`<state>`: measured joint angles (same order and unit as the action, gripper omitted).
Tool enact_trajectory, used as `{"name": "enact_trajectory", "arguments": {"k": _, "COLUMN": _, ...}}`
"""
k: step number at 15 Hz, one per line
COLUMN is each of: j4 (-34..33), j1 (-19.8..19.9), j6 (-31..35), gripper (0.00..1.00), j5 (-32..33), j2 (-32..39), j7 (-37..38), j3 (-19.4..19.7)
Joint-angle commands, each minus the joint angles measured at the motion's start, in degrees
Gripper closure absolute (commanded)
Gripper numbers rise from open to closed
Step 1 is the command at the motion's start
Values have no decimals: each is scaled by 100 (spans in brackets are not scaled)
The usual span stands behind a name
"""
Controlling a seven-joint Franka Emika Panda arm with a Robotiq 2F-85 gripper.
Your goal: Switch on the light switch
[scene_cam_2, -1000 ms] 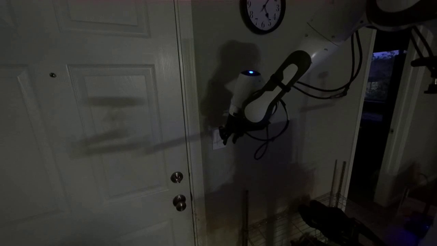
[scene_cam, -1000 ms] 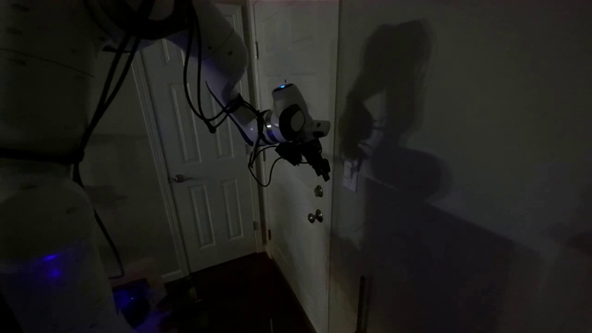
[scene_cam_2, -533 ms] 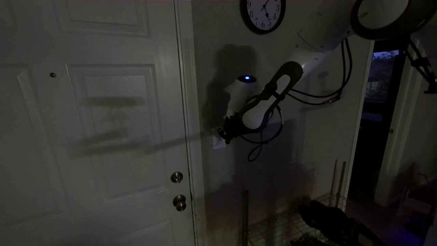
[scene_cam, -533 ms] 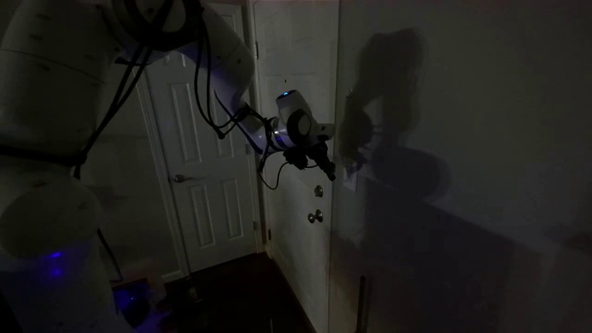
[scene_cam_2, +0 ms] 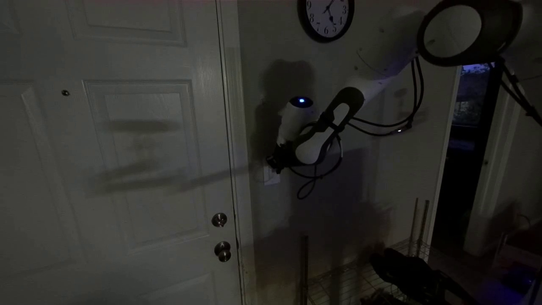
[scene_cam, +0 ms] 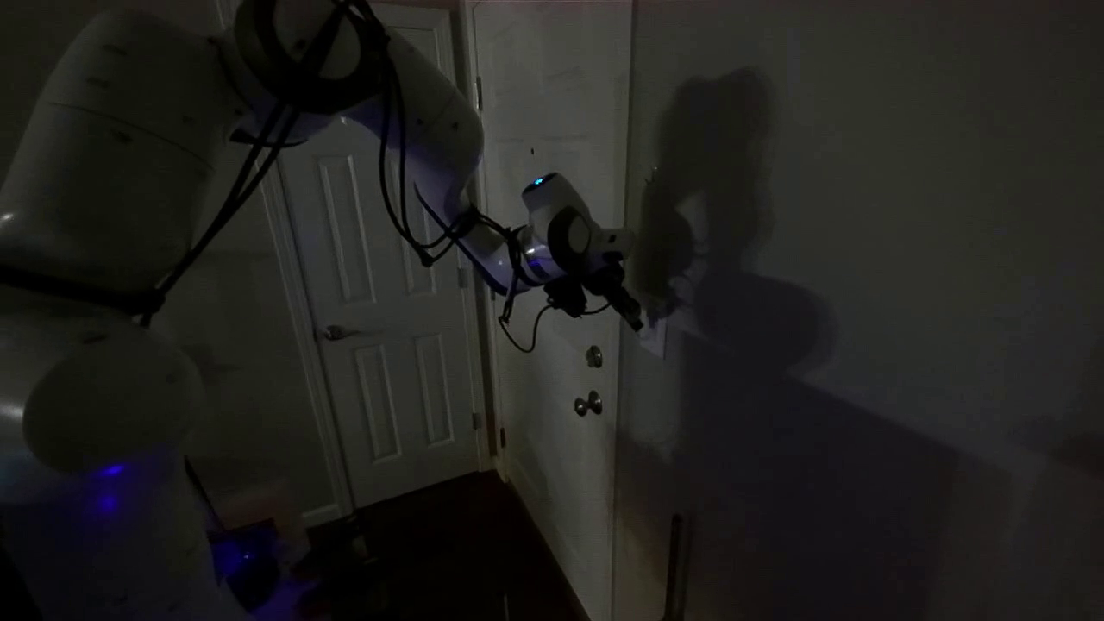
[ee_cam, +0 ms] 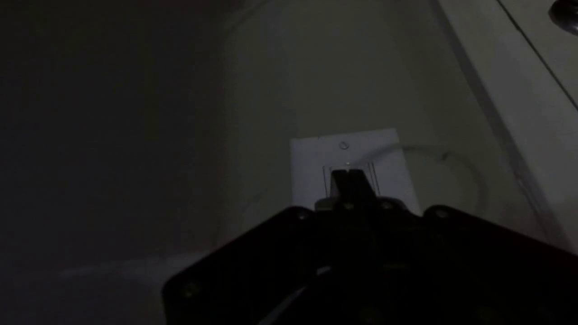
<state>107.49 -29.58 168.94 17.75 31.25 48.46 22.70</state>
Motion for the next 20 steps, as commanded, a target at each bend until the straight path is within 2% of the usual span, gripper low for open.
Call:
{"name": "enact_trajectory", "arguments": {"k": 1, "j4": -172, "j1": -236, "j6": 182, "gripper": 99, "j5": 63, "j2": 226, "j7": 295, "j3": 336}}
{"name": "enact_trajectory", "arguments": {"k": 4, "j4": -303, "j1": -326, "j6": 213, "gripper": 98, "j5": 22, "j2": 347, "j7": 284, "j3": 459}}
{"name": "enact_trajectory", "arguments": {"k": 10, "j4": -617, "j1": -270, "j6": 236, "gripper": 98, "j5": -64, "j2": 546, "j7": 153, "j3": 415}}
{"name": "enact_trajectory", "arguments": {"k": 20, "j4": -606, "j1": -392, "j6": 141, "gripper": 98, "j5": -60, "j2": 580, "j7": 211, "j3": 570}}
